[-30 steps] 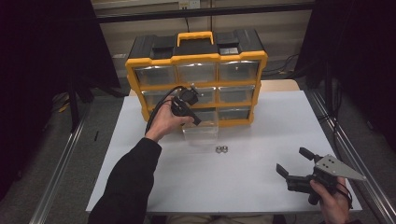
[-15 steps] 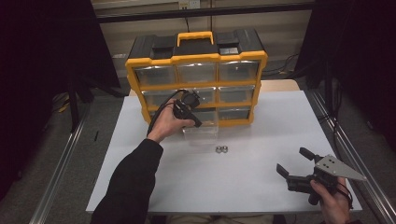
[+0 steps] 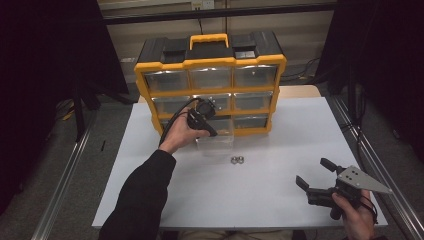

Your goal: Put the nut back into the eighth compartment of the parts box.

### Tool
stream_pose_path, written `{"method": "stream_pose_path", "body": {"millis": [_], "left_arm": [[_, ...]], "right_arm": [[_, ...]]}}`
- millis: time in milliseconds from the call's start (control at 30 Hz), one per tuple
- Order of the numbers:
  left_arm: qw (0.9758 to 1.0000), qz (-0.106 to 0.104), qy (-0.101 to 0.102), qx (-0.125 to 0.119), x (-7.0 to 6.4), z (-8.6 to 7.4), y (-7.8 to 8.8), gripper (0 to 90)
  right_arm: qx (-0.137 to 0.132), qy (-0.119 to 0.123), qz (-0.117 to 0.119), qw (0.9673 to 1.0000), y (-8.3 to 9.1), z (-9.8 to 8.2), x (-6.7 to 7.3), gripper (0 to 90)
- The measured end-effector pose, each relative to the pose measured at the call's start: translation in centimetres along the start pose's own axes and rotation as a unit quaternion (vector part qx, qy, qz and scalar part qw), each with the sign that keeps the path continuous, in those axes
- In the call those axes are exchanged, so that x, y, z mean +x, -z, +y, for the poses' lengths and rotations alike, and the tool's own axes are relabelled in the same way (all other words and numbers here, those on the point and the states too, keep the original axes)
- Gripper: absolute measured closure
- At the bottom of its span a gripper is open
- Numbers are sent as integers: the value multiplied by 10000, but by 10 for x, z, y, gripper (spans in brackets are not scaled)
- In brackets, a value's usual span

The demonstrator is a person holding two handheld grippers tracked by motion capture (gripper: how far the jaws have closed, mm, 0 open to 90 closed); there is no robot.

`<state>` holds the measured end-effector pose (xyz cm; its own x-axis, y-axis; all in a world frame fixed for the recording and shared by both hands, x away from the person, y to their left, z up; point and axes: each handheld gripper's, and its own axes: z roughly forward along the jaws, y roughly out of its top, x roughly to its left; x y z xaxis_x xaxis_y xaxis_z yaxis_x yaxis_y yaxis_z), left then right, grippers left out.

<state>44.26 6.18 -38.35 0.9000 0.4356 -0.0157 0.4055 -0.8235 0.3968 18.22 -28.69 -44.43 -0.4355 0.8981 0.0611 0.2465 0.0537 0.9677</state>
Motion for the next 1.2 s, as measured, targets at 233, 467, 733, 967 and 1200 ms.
{"method": "stream_pose_path", "body": {"millis": [233, 467, 733, 967, 1200], "left_arm": [[9998, -8, 145, -98, 0, -1, -2, 697], [9999, -21, 136, -78, 1, -1, 3, 689], [9999, 106, 68, -99, 1, -1, 8, 687], [9998, 23, 68, -186, 0, -3, 18, 654], [9985, 16, 204, -513, -9, -6, 32, 614]], "right_arm": [[2, -10, -3, 10000, 0, 0, 0, 0], [5, -15, 7, 10000, 0, 0, 0, 0], [3, -21, 3, 10000, 0, 0, 0, 0], [3, -13, 3, 10000, 0, 0, 0, 0], [1, -10, 7, 10000, 0, 0, 0, 0]]}}
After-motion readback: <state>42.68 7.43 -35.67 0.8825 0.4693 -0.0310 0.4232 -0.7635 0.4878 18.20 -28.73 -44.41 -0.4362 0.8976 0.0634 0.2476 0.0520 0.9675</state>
